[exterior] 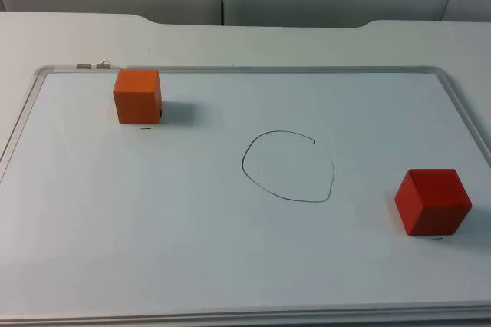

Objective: Pick up one cube with the left hand and another cube with the right hand. First place the cube in the right hand at the target position, then stack the cube in the left hand on top.

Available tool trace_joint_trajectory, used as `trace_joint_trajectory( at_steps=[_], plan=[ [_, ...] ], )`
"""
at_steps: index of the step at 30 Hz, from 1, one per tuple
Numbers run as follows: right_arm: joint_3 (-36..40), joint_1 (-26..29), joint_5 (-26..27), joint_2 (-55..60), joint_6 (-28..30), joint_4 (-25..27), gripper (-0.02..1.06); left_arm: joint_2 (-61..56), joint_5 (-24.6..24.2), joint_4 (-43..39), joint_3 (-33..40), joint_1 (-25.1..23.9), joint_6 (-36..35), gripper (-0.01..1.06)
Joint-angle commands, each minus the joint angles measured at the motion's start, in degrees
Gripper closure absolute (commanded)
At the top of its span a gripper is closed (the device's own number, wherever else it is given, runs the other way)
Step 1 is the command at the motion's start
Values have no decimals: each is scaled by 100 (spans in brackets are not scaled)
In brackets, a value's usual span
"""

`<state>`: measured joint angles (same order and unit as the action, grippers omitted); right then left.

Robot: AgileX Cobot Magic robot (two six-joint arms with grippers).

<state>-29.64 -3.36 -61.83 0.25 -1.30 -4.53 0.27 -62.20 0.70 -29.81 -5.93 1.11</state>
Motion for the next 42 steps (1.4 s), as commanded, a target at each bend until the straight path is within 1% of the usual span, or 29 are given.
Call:
trace_joint_trajectory(
  at_steps=[1,2,5,7,8,9,10,13,14,18,19,21,24,26,28,29,31,34,36,37,40,42],
  plan=[
    [53,41,18,-25,87,27,0,-27,47,17,42,39,-18,0],
    [53,41,31,-25,235,42,0,-27,47,17,42,39,-18,0],
    [27,41,43,39,398,84,0,-27,47,17,42,39,-18,0],
    [-69,41,191,280,483,143,0,-27,47,17,42,39,-18,0],
    [-192,41,400,531,494,168,0,-27,47,17,42,39,-18,0],
    [-192,41,400,531,494,168,0,-27,47,17,42,39,-18,0],
    [-276,41,553,688,567,180,0,-27,47,17,42,39,-18,0],
    [-676,41,885,1313,834,180,0,-27,47,17,42,39,-18,0],
    [-676,41,885,1313,834,180,0,-27,47,17,42,39,-18,0],
    [-1334,41,1120,2265,1258,180,0,-27,47,17,42,39,-18,0],
    [-1334,41,1120,2265,1258,180,0,-27,47,17,42,39,-18,0],
    [-1843,41,1188,2842,1330,217,0,-27,47,17,42,39,-18,0],
    [-2173,41,1320,3222,1330,453,0,-27,47,17,42,39,-18,0],
    [-2471,41,1465,3576,1354,835,0,-27,47,17,42,39,-18,0],
    [-2706,41,1491,3993,1560,1110,0,-27,47,17,42,39,-18,0],
    [-2706,41,1491,3993,1560,1110,0,-27,47,17,42,39,-18,0],
    [-2982,41,1491,4497,1840,1433,0,-27,47,17,42,39,-18,0],
    [-3215,29,1480,4935,1825,1561,2,-27,47,17,42,39,-18,0],
    [-3414,29,1458,5323,1825,1758,4,-27,47,17,42,39,-18,0],
    [-3414,29,1458,5323,1825,1758,4,-27,47,17,42,39,-18,0],
    [-3681,29,1397,5977,1825,2112,7,-27,47,17,42,39,-18,0],
    [-3730,29,1381,6157,1825,2125,7,-27,47,17,42,39,-18,0]
  ],
)
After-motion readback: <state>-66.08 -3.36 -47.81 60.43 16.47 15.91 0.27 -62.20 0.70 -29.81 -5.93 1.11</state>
